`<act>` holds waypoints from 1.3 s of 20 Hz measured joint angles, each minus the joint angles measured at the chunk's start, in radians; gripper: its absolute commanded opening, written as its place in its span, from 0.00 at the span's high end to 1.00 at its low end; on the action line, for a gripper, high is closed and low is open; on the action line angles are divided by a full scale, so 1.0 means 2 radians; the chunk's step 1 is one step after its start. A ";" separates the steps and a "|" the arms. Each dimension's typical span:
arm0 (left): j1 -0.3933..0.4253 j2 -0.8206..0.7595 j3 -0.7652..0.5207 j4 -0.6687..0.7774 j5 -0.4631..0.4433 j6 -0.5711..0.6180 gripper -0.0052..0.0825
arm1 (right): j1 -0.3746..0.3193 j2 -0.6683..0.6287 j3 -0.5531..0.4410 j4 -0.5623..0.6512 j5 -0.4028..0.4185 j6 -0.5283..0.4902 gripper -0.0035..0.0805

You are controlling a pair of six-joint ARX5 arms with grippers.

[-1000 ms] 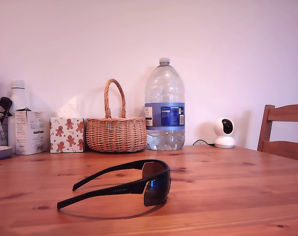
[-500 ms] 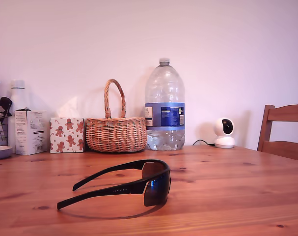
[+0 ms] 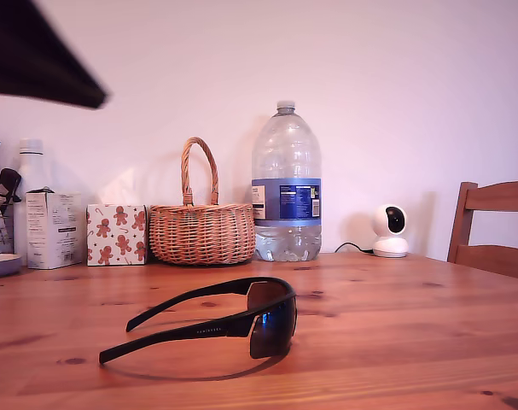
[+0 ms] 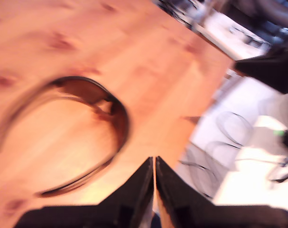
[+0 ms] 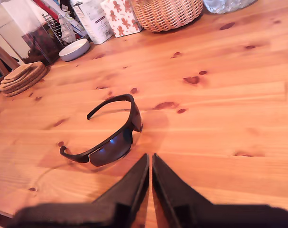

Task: Pick up the sunglasses and close them, then place them back on the table

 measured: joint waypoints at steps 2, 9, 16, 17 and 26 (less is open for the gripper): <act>-0.017 0.053 0.046 -0.009 -0.001 -0.002 0.96 | 0.000 0.005 0.000 0.000 0.000 0.000 0.97; -0.059 0.194 0.172 -0.060 -0.037 -0.002 0.96 | 0.000 0.019 0.032 -0.009 -0.013 0.009 0.97; -0.085 0.309 0.257 -0.125 -0.128 -0.037 0.92 | 0.000 0.097 0.113 -0.060 -0.001 -0.013 0.97; -0.089 0.323 0.265 -0.126 -0.131 -0.041 0.82 | 0.000 0.110 0.113 -0.062 0.000 -0.023 0.97; -0.112 0.369 0.292 -0.035 -0.155 -0.091 0.48 | 0.000 0.145 0.113 -0.051 0.000 -0.028 0.97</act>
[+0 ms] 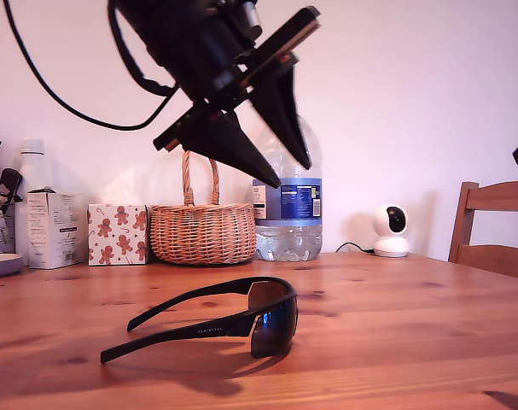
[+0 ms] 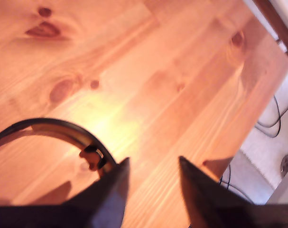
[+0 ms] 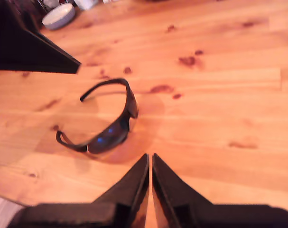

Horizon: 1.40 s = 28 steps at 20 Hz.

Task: Pick up the sunglasses and close them, then place them back on the table

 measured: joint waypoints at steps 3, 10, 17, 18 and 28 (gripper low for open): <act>-0.004 0.016 0.019 -0.014 -0.019 -0.033 0.48 | 0.000 0.000 0.000 0.017 0.000 -0.001 0.97; -0.006 0.096 0.125 -0.127 -0.057 -0.054 0.48 | 0.000 0.002 0.000 0.020 0.000 -0.012 0.97; -0.017 0.160 0.159 -0.159 -0.064 -0.069 0.48 | 0.000 0.019 0.000 0.020 0.000 -0.012 0.97; -0.020 0.165 0.159 -0.162 -0.064 -0.070 0.48 | 0.000 0.019 0.000 0.020 0.000 -0.012 0.97; -0.024 0.186 0.159 -0.172 -0.064 -0.081 0.48 | 0.000 0.019 0.000 0.020 0.000 -0.012 0.97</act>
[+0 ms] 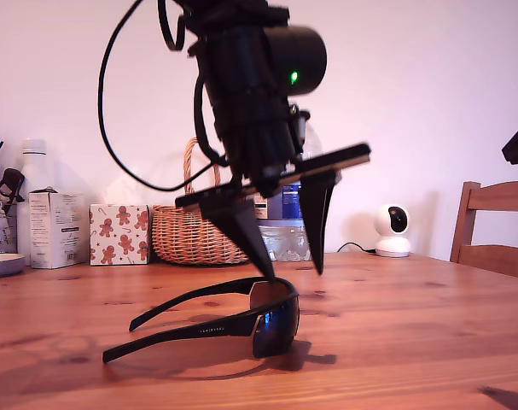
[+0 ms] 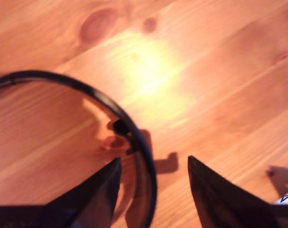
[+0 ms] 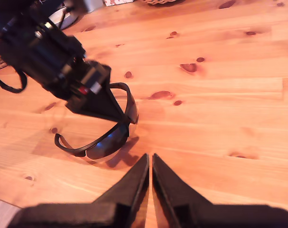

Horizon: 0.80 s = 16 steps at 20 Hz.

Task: Pick up the sunglasses and close them, then place them back on the table

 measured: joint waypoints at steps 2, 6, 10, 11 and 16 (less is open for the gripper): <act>0.000 0.014 0.000 0.002 0.001 -0.003 0.48 | 0.000 0.000 0.000 0.000 0.000 0.000 0.97; 0.000 0.033 0.000 0.032 0.002 -0.009 0.48 | 0.000 0.000 0.000 0.000 0.000 0.000 0.97; 0.000 0.032 0.000 0.025 0.004 -0.010 0.48 | 0.000 0.000 0.000 0.000 0.000 0.000 0.97; 0.000 0.032 0.000 0.024 0.004 -0.010 0.48 | 0.000 0.000 0.000 0.000 0.000 0.000 0.97; 0.001 0.033 0.000 0.039 0.002 -0.010 0.49 | 0.000 0.000 0.000 0.000 0.000 0.000 0.97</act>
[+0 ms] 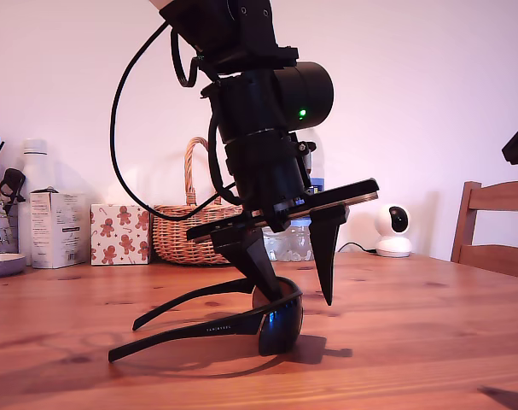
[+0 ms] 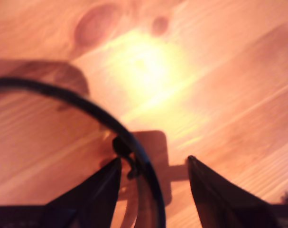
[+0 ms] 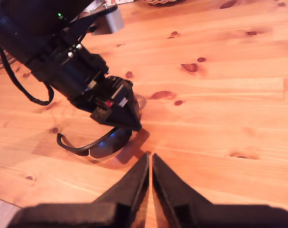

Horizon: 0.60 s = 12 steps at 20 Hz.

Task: Pick up the sunglasses and close them, then place them back on the table

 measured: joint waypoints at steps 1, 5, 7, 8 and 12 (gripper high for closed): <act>0.001 0.000 0.000 0.000 0.000 0.000 0.49 | 0.000 0.000 0.000 0.000 0.000 0.000 0.97; 0.009 0.000 0.000 0.000 0.000 0.000 0.49 | 0.000 0.000 0.000 0.000 -0.002 0.000 0.97; 0.013 0.005 0.000 -0.001 0.000 0.000 0.49 | 0.000 0.000 0.000 0.000 -0.002 0.000 0.97; 0.014 0.009 0.000 -0.001 0.000 0.000 0.49 | 0.000 0.000 0.000 0.000 -0.002 0.000 0.97; 0.017 0.017 0.000 -0.001 0.000 0.000 0.49 | 0.000 0.000 0.000 0.000 -0.002 0.000 0.97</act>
